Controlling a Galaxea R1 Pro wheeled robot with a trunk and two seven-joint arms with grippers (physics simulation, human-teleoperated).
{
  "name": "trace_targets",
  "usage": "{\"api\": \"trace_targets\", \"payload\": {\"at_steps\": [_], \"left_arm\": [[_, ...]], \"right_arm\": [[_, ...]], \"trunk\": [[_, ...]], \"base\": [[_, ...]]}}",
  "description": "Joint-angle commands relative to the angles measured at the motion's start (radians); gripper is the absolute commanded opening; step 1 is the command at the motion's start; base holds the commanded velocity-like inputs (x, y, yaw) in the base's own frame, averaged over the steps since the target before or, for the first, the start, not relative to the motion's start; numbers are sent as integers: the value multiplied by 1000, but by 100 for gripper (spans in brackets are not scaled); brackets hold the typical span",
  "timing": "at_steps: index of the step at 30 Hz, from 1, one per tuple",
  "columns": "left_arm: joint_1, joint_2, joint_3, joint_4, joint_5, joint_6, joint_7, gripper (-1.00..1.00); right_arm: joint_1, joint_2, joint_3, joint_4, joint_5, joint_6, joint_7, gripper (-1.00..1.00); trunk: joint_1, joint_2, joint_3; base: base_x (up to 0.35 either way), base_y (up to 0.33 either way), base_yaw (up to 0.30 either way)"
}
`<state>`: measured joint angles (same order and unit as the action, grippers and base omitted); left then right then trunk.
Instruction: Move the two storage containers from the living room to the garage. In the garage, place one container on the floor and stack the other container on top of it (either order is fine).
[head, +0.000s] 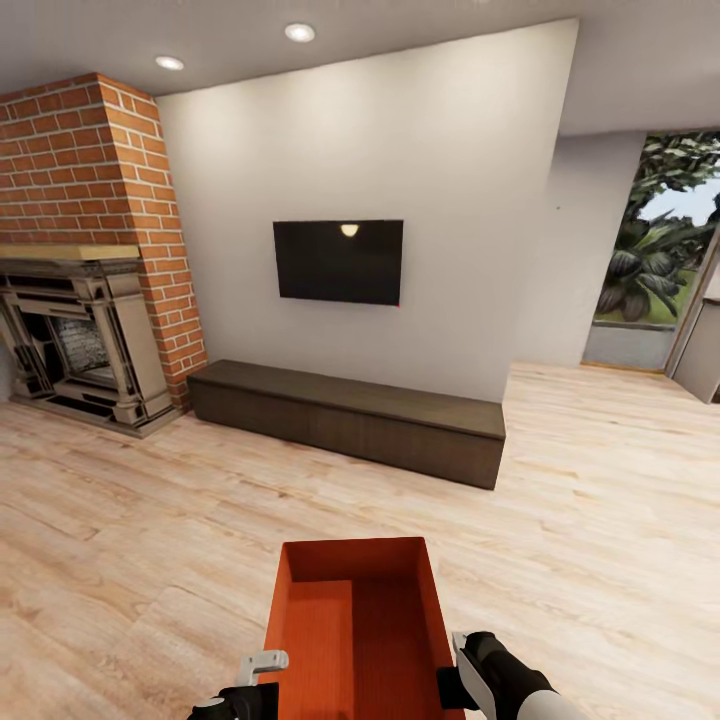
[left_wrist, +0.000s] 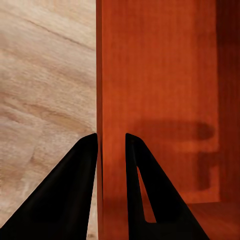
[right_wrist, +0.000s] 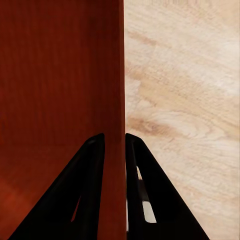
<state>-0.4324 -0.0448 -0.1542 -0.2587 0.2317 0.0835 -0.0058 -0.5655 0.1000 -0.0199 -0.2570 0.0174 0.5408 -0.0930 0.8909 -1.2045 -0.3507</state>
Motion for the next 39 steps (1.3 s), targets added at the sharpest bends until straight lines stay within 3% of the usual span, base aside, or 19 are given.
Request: {"api": "trace_targets", "payload": {"at_steps": [1, 10, 18, 39], "left_arm": [[0, 2, -21, -1, 20, 5, 4, -100], [0, 2, -20, -1, 22, 5, 4, -100], [0, 2, -20, -2, 24, 4, 4, -100], [0, 2, -21, -2, 25, 4, 4, -100]], "right_arm": [[-1, -8, 28, -2, -13, 4, -4, -100], [-1, -10, 26, -2, -16, 4, -4, -100], [-1, -10, 27, -2, -19, 5, -4, -100], [-1, -10, 28, -2, -19, 5, -4, -100]], "trunk": [[-4, 6, 2], [-38, 69, 30], [-38, 69, 30], [-38, 69, 30]], "base": [[0, 0, 0], [0, 0, 0], [0, 0, -93], [0, 0, -274]]}}
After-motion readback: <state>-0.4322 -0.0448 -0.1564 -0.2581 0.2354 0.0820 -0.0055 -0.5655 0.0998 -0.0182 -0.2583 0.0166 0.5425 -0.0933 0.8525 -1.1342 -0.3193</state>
